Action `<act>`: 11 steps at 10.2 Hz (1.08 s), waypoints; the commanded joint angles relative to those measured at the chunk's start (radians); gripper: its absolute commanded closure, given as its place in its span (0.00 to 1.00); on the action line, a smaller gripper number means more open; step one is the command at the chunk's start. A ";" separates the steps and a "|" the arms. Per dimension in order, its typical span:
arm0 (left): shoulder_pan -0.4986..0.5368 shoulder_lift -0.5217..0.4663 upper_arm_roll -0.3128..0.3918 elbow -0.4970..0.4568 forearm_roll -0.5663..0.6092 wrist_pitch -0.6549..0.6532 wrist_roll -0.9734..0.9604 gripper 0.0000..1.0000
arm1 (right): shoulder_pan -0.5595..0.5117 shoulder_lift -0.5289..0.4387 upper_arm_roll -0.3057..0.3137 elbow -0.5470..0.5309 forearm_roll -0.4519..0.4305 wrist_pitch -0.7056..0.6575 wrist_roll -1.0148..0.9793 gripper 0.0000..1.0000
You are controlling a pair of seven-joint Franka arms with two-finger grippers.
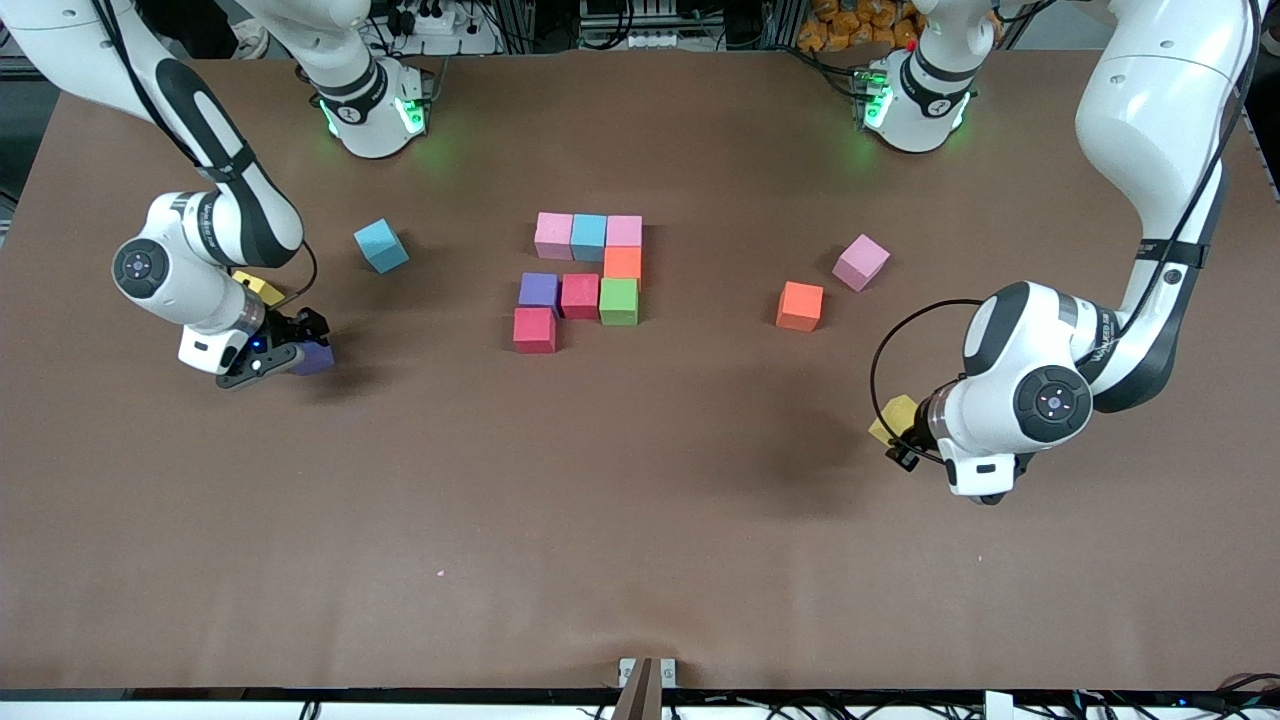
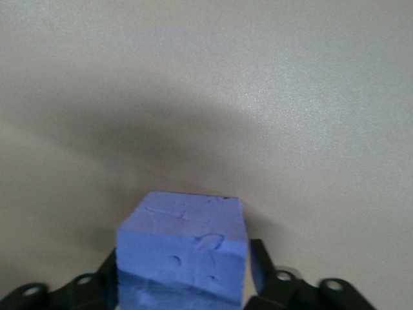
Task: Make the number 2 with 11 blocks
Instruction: 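Carry the purple cube to the shape with the right gripper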
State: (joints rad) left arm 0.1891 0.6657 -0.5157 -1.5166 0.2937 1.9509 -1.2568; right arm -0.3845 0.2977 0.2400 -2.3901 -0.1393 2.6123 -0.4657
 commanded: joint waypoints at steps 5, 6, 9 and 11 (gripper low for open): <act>-0.002 0.003 0.003 0.015 -0.018 -0.003 0.002 0.79 | 0.085 -0.078 0.117 0.187 0.001 -0.280 0.154 0.69; -0.002 0.002 0.002 0.015 -0.018 -0.004 0.000 0.79 | 0.164 -0.062 0.116 0.243 0.006 -0.306 0.251 0.69; -0.004 0.003 0.003 0.015 -0.018 -0.004 0.000 0.79 | 0.399 0.046 0.087 0.383 0.007 -0.307 0.598 0.69; -0.004 0.002 0.003 0.015 -0.018 -0.004 -0.001 0.79 | 0.472 0.125 0.062 0.484 0.094 -0.308 0.674 0.69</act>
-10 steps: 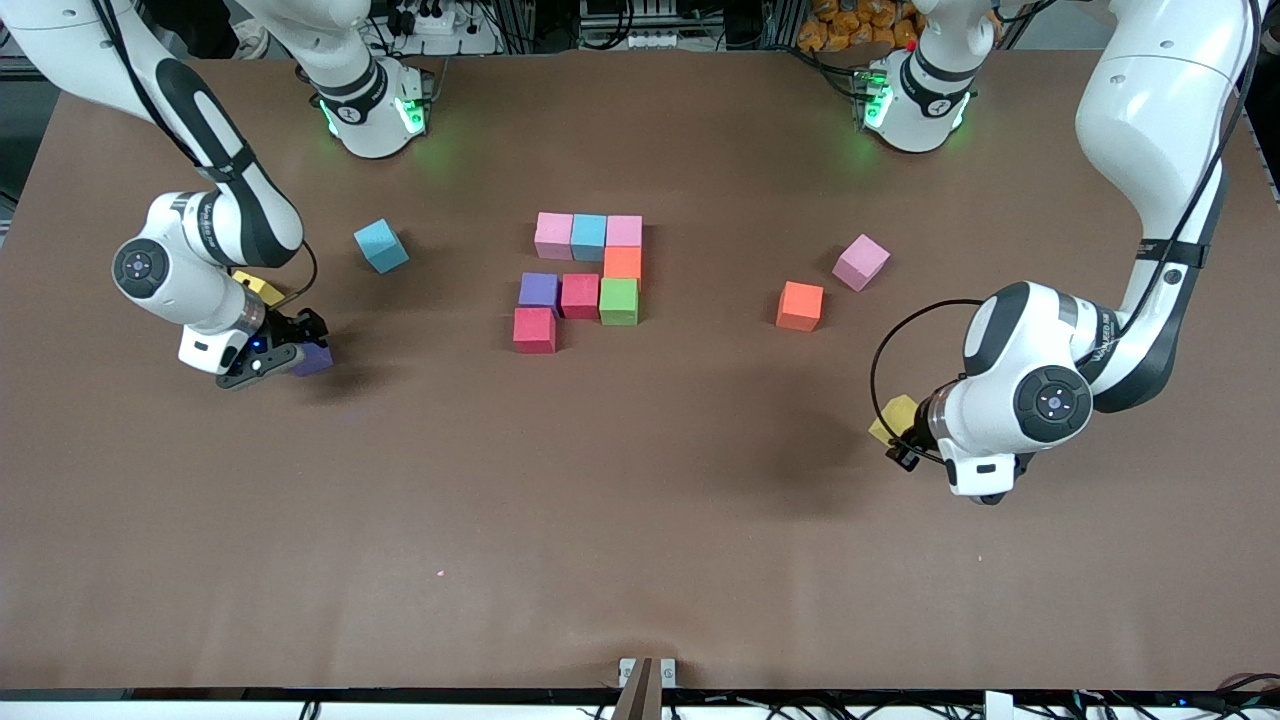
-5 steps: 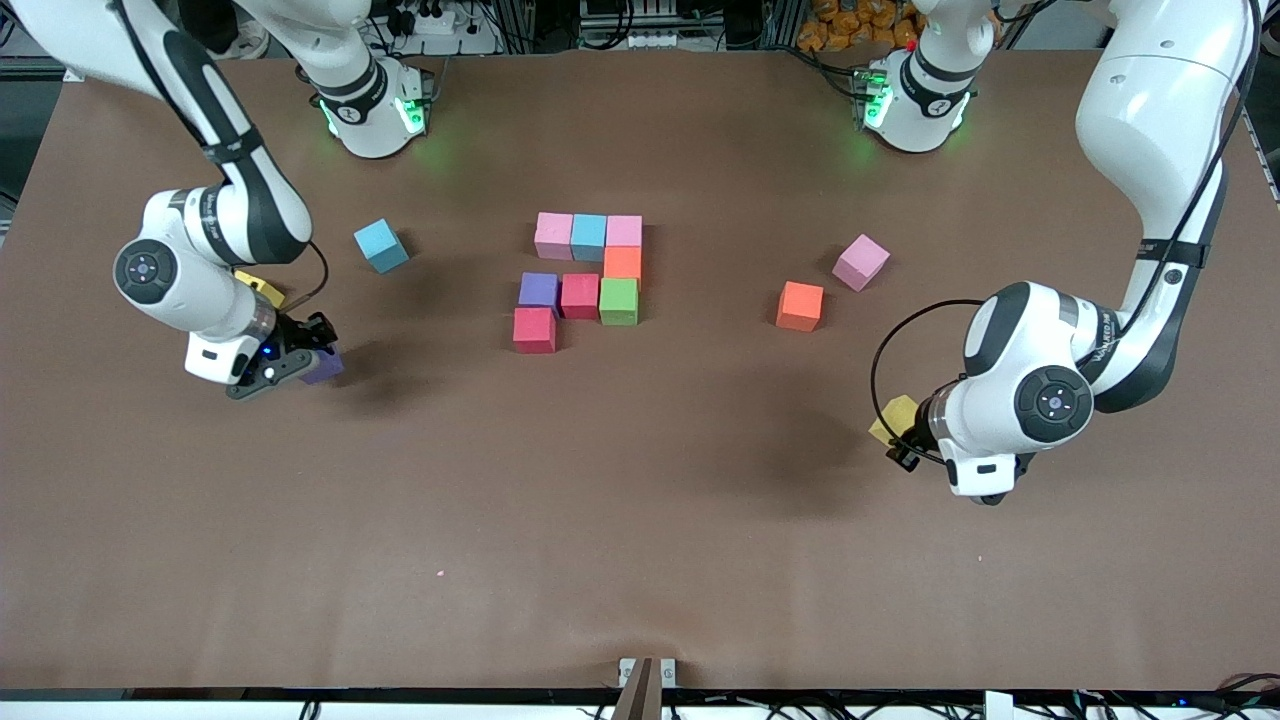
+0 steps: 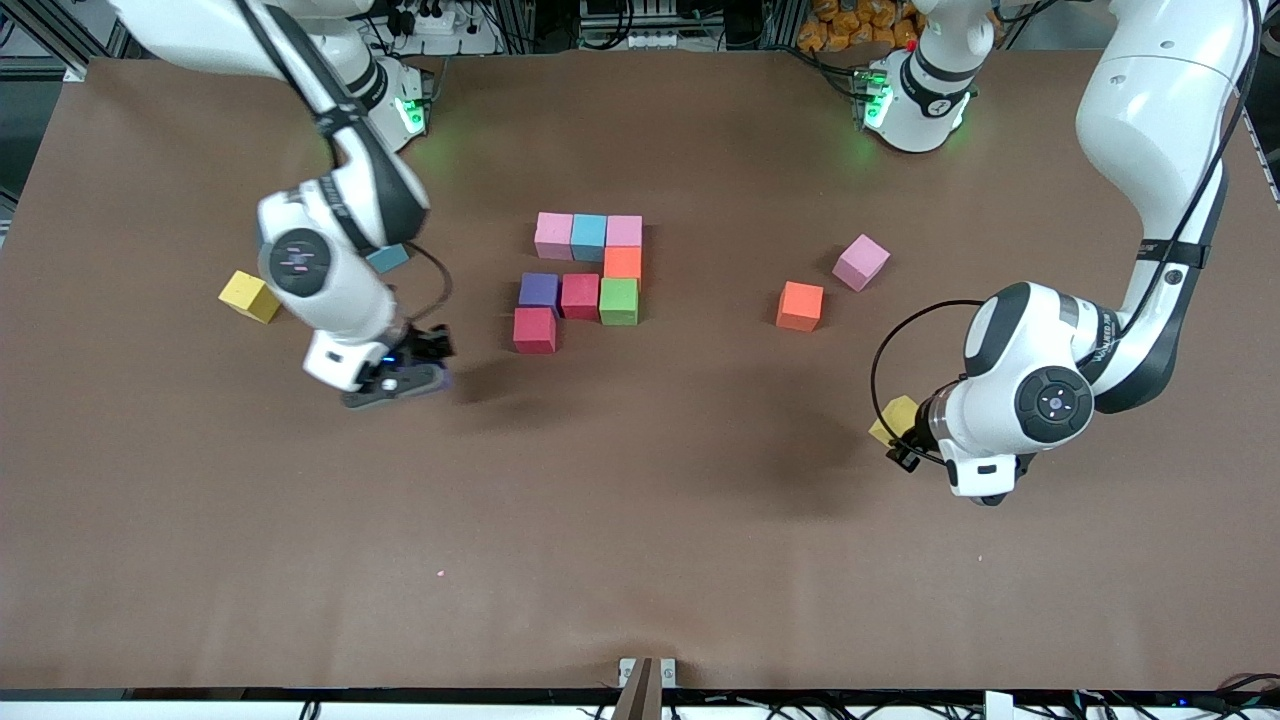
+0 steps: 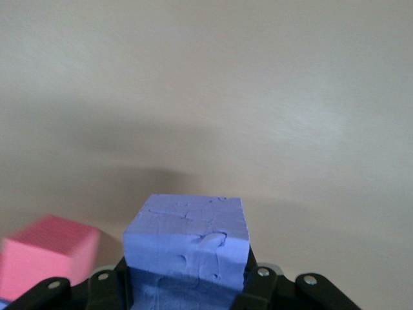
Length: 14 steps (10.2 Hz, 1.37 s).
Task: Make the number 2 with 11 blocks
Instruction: 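Carry the purple cube to the shape with the right gripper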
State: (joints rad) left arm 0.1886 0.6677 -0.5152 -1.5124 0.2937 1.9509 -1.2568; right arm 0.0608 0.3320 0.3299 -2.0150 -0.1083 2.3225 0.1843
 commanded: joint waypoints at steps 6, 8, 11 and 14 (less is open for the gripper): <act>-0.003 0.001 0.003 0.011 -0.016 -0.003 0.001 0.79 | 0.283 0.243 -0.143 0.265 0.124 -0.015 0.236 0.71; -0.003 0.001 0.003 0.011 -0.016 -0.003 0.004 0.79 | 0.297 0.271 -0.143 0.260 0.122 -0.003 0.251 0.70; -0.005 0.001 0.003 0.011 -0.016 -0.003 0.004 0.79 | 0.310 0.271 -0.143 0.249 0.122 -0.011 0.289 0.70; -0.005 0.001 0.003 0.011 -0.016 -0.001 0.005 0.79 | 0.309 0.268 -0.143 0.223 0.122 -0.006 0.293 0.70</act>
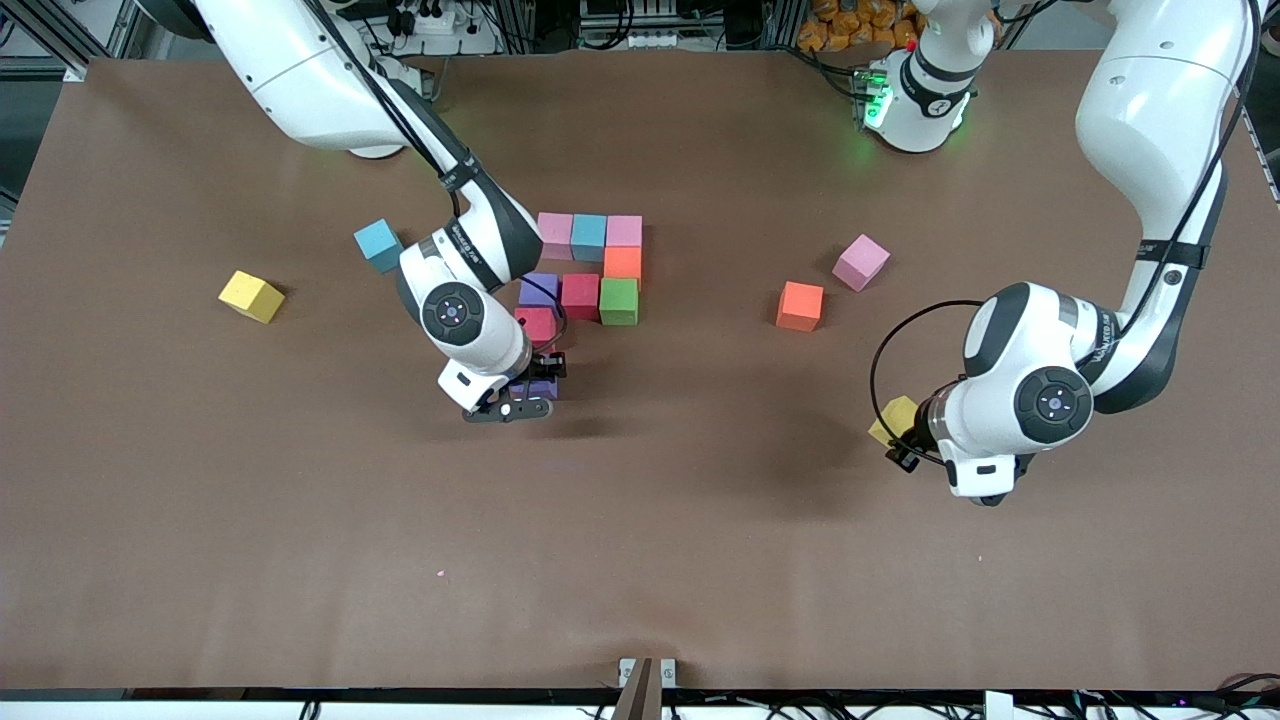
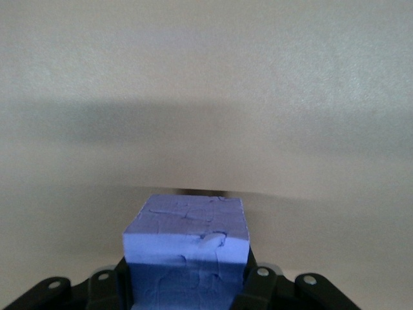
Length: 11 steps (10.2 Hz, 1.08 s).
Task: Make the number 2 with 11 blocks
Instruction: 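Place purple below pink with the right gripper while the left gripper carries yellow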
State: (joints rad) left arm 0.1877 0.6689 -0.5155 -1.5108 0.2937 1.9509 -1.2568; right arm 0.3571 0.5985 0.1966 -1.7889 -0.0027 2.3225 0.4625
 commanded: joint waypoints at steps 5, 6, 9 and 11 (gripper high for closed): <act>-0.004 0.001 0.002 0.009 -0.018 -0.001 0.005 0.79 | 0.003 -0.019 -0.008 -0.040 0.015 -0.006 0.015 0.70; -0.005 0.001 0.002 0.009 -0.016 0.000 0.004 0.79 | 0.003 -0.016 -0.008 -0.040 0.015 -0.005 0.015 0.70; -0.016 0.001 0.003 0.009 -0.018 0.000 -0.001 0.79 | 0.006 -0.019 -0.008 -0.061 0.017 -0.005 0.016 0.70; -0.040 0.003 0.003 0.011 -0.021 0.002 -0.038 0.79 | 0.008 -0.013 -0.008 -0.066 0.017 0.023 0.016 0.70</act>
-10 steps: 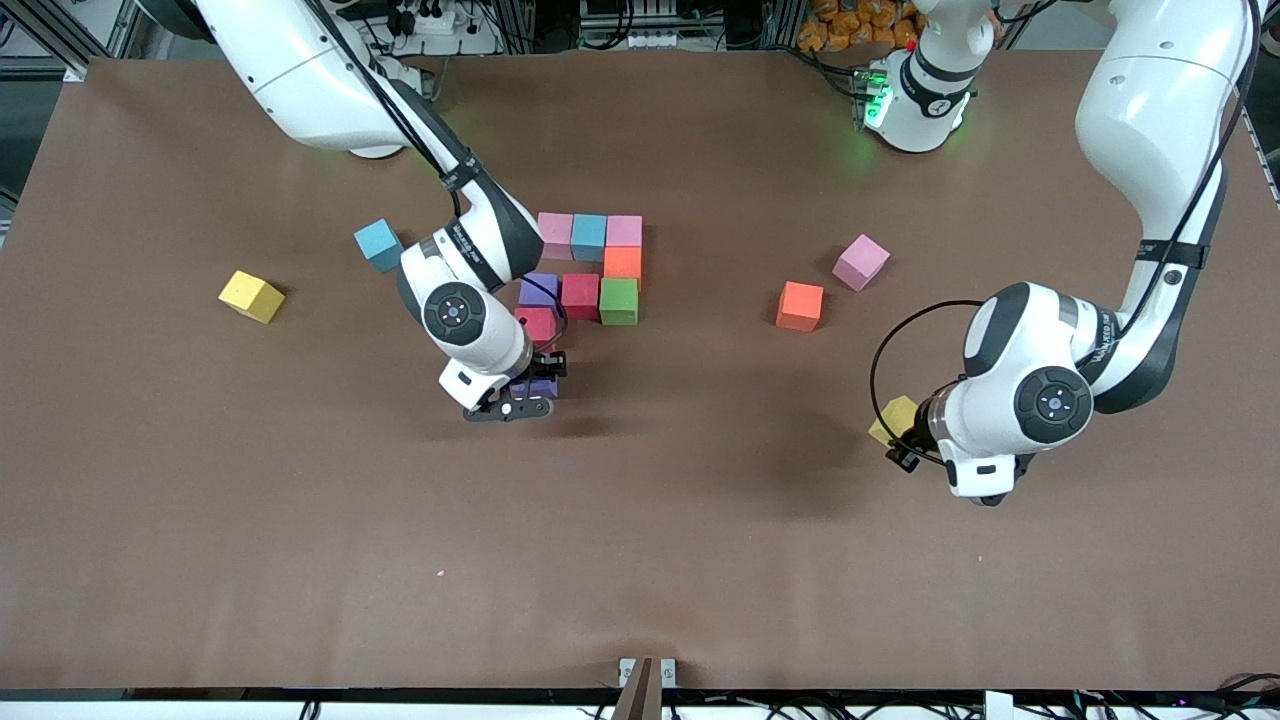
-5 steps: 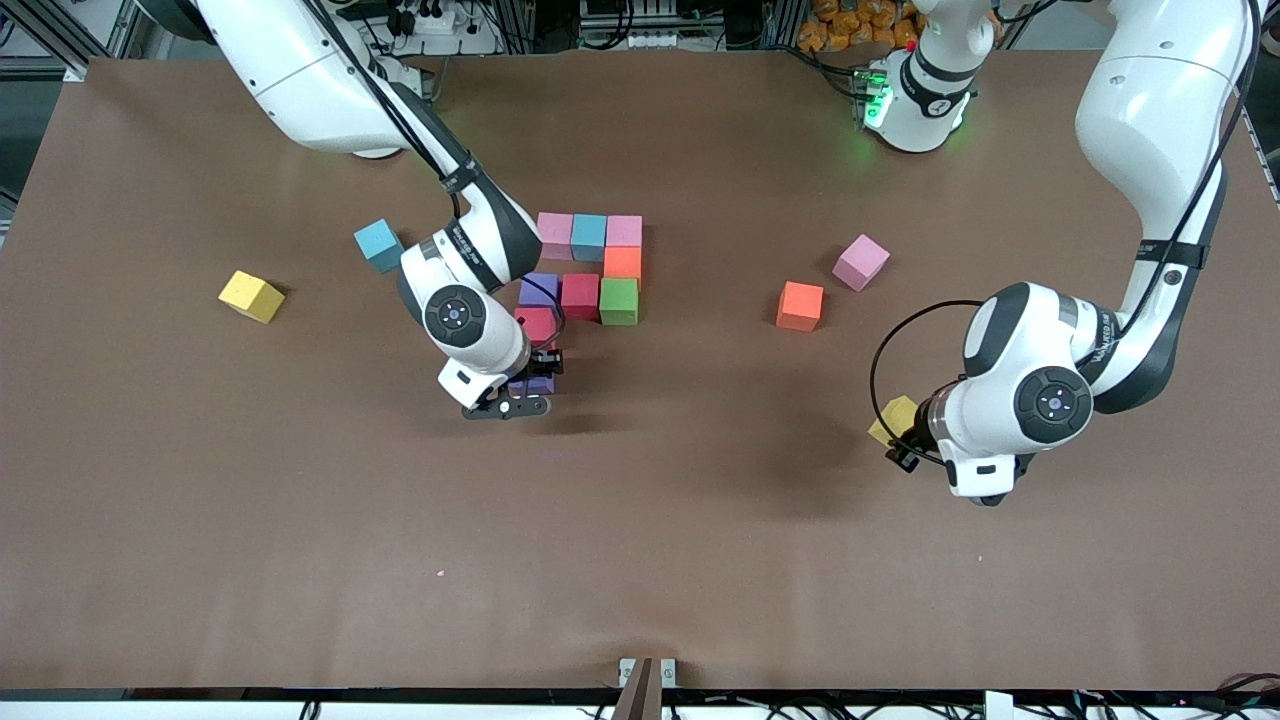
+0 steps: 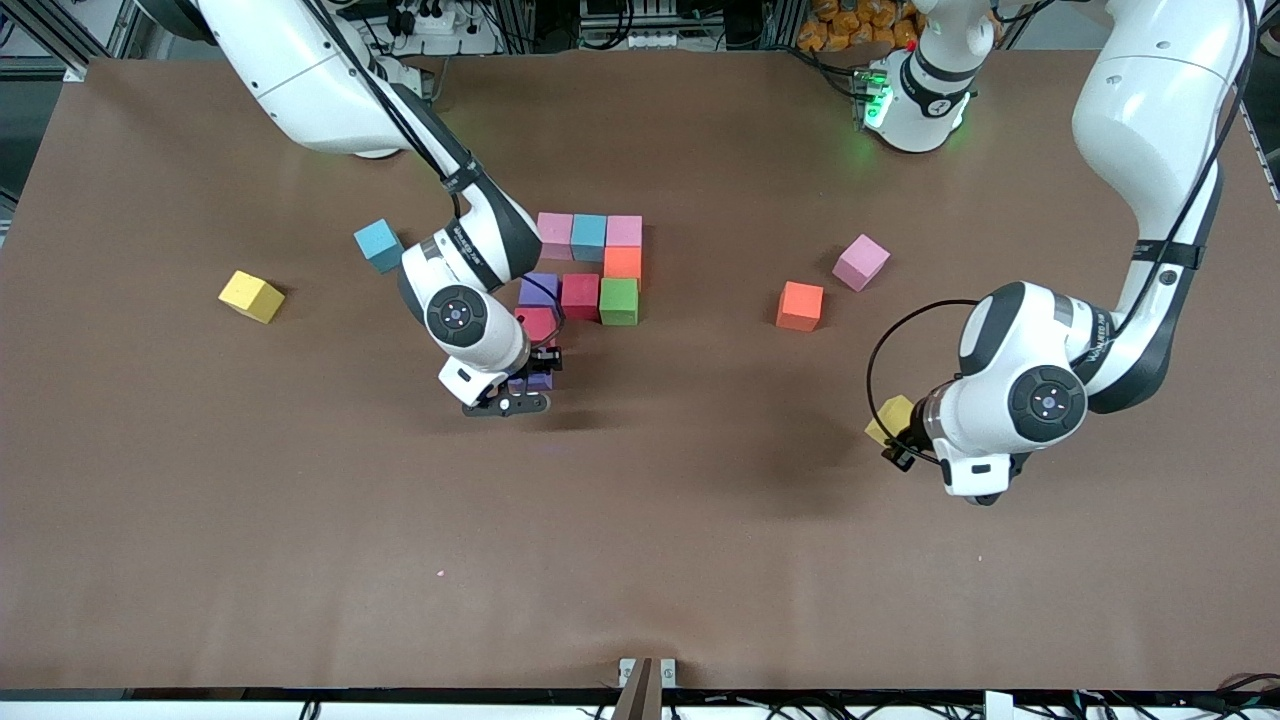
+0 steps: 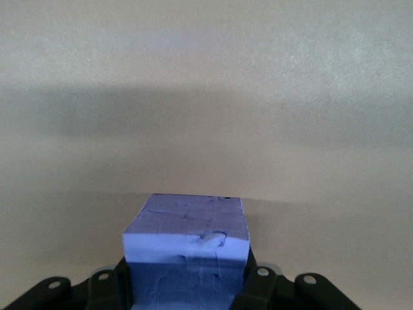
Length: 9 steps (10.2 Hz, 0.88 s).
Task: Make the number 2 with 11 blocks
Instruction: 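Place purple below pink with the right gripper while the left gripper carries yellow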
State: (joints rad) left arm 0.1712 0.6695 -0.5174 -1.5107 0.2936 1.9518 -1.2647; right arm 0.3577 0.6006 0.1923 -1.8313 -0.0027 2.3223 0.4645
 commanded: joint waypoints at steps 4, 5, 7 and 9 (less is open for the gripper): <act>-0.111 0.038 0.005 0.049 -0.022 0.002 -0.215 0.80 | 0.006 -0.018 -0.002 -0.023 0.017 0.015 0.017 0.61; -0.133 0.047 0.005 0.064 -0.022 0.004 -0.264 0.80 | 0.004 -0.018 -0.002 -0.023 0.017 0.015 0.017 0.27; -0.168 0.053 0.007 0.067 -0.021 0.038 -0.350 0.80 | 0.001 -0.021 -0.002 -0.022 0.018 0.012 0.017 0.00; -0.193 0.055 0.007 0.067 -0.022 0.045 -0.412 0.80 | -0.003 -0.042 -0.001 -0.019 0.027 -0.004 0.011 0.00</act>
State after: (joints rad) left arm -0.0002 0.7159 -0.5185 -1.4652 0.2928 1.9922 -1.6342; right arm 0.3570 0.5992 0.1913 -1.8310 -0.0013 2.3292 0.4690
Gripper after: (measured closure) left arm 0.427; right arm 0.000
